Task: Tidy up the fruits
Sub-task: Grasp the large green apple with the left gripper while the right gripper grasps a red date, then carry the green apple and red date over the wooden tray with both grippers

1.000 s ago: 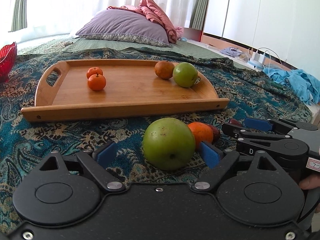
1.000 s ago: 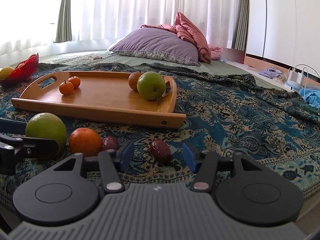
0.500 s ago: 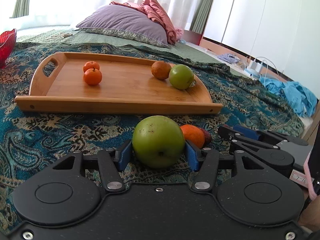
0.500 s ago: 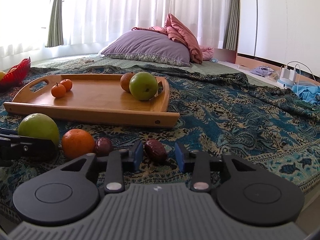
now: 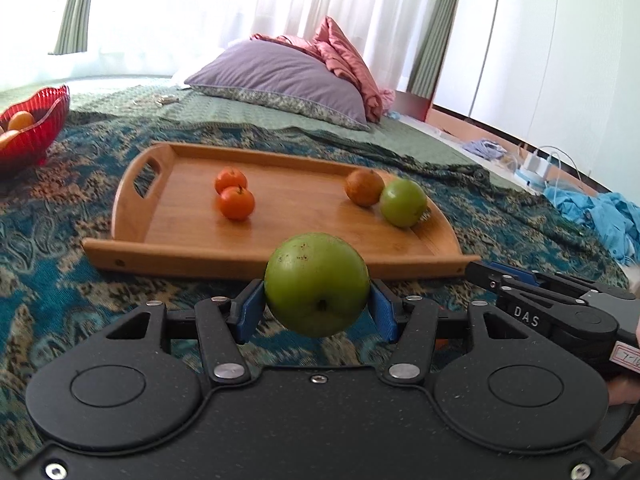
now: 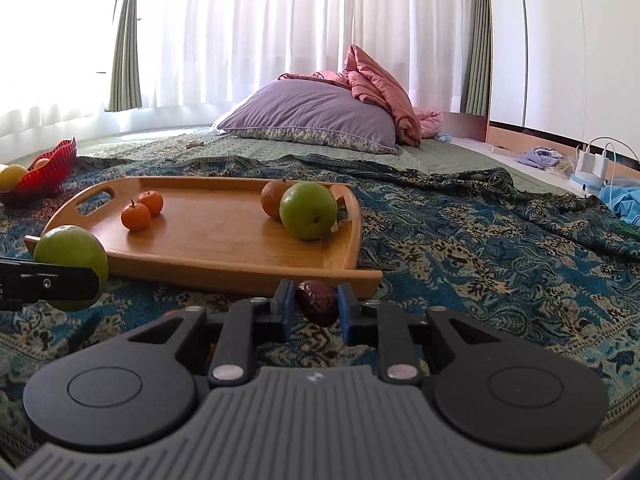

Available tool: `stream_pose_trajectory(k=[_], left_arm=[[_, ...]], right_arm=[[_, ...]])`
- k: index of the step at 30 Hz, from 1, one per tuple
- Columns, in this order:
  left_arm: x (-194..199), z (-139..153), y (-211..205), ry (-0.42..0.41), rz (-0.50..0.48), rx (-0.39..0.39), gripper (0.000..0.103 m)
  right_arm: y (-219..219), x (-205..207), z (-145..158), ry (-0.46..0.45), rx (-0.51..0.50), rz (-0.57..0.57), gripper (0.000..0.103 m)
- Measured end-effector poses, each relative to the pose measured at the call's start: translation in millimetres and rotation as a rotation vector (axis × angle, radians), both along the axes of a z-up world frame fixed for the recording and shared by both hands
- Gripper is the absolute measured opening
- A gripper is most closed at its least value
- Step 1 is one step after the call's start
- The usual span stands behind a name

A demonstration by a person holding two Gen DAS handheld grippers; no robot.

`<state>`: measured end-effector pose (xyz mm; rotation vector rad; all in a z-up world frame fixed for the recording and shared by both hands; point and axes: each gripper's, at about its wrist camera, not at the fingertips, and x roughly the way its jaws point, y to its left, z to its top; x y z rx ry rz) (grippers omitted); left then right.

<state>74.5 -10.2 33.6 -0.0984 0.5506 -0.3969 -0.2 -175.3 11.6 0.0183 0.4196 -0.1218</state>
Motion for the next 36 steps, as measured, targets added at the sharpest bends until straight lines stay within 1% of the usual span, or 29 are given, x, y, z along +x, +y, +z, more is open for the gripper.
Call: stream_pose_trajectory(k=[6, 10, 13, 16, 22, 27, 33, 36], left_arm=[[16, 15, 11, -0.049, 0.054, 0.032, 0.054], [32, 24, 21, -0.075, 0.097, 0.036, 0.054], [45, 28, 26, -0.096, 0.124, 0.059, 0.054], [60, 32, 30, -0.099, 0.139, 0.076, 0.054], [103, 34, 38, -0.063, 0.170, 0.062, 0.054], [145, 34, 45, -0.008, 0.192, 0.033, 0.054], [181, 27, 40, 0.029, 0.199, 0.102, 0.054], [190, 18, 38, 0.068, 0.202, 0.108, 0.054]], right_arm=[[8, 20, 14, -0.017, 0.040, 0.038, 0.028], [15, 38, 25, -0.019, 0.059, 0.070, 0.028], [19, 56, 32, 0.011, 0.084, 0.106, 0.028], [22, 74, 36, 0.030, 0.103, 0.121, 0.028], [26, 109, 40, 0.076, 0.135, 0.133, 0.028], [30, 138, 37, 0.128, 0.146, 0.145, 0.028], [31, 169, 32, 0.176, 0.164, 0.135, 0.028], [30, 182, 28, 0.194, 0.176, 0.126, 0.028]])
